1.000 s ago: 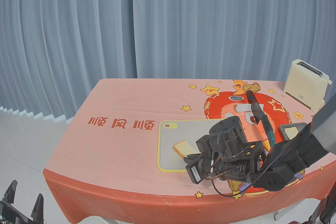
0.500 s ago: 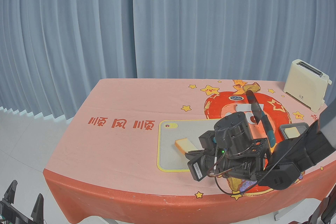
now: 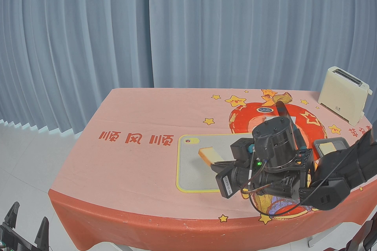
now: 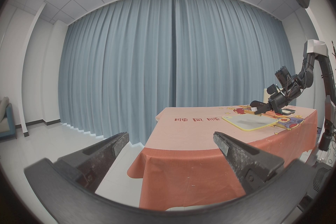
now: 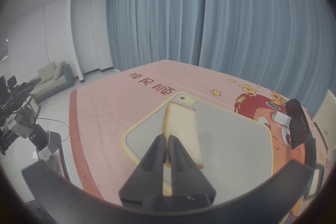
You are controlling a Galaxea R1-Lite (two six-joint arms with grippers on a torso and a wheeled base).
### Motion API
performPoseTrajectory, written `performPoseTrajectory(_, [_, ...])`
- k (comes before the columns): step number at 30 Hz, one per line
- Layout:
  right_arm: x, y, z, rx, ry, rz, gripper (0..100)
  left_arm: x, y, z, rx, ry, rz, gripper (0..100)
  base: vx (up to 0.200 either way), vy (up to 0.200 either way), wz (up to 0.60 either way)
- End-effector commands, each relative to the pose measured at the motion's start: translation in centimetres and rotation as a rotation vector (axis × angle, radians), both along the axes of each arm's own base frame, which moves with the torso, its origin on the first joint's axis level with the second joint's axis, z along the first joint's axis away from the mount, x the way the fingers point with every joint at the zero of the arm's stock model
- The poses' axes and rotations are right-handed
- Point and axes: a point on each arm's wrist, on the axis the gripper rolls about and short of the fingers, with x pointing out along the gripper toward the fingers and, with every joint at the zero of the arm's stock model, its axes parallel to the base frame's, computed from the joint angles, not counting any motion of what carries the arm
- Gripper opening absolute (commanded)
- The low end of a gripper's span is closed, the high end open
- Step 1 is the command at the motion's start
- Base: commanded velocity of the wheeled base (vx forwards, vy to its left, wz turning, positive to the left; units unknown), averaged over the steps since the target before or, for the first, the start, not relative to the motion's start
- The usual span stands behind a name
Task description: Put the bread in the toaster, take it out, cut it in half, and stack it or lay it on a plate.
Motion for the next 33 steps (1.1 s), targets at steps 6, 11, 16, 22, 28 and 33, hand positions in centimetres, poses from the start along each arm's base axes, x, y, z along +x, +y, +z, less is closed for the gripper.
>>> performPoseTrajectory(6, [-0.7, -0.4, 1.2, 0.024, -0.023, 0.009, 0, 0.0, 0.0, -0.5, 0.000, 0.001, 0.000, 100, 0.000, 0.000, 0.00])
performPoseTrajectory(11, [-0.8, -0.5, 1.5, 0.031, -0.029, 0.009, 0, 0.0, 0.0, -0.5, 0.000, 0.001, 0.000, 100, 0.000, 0.000, 0.00])
performPoseTrajectory(16, [-0.9, -0.7, 2.0, 0.043, -0.041, 0.007, 0, 0.0, 0.0, -0.5, 0.000, 0.001, 0.000, 100, 0.000, 0.000, 0.00])
performPoseTrajectory(22, [-0.9, -1.2, 2.8, 0.061, -0.057, -0.004, 0, 0.0, 0.0, -0.5, 0.000, 0.001, 0.000, 100, 0.000, 0.000, 0.00])
performPoseTrajectory(28, [-0.9, -1.3, 2.8, 0.061, -0.059, -0.004, 0, 0.0, 0.0, -0.5, 0.000, 0.001, 0.000, 100, 0.000, 0.000, 0.00])
performPoseTrajectory(33, [-1.0, -1.8, 3.6, 0.097, -0.095, -0.014, 0, 0.0, 0.0, -0.5, 0.000, 0.001, 0.000, 100, 0.000, 0.000, 0.00])
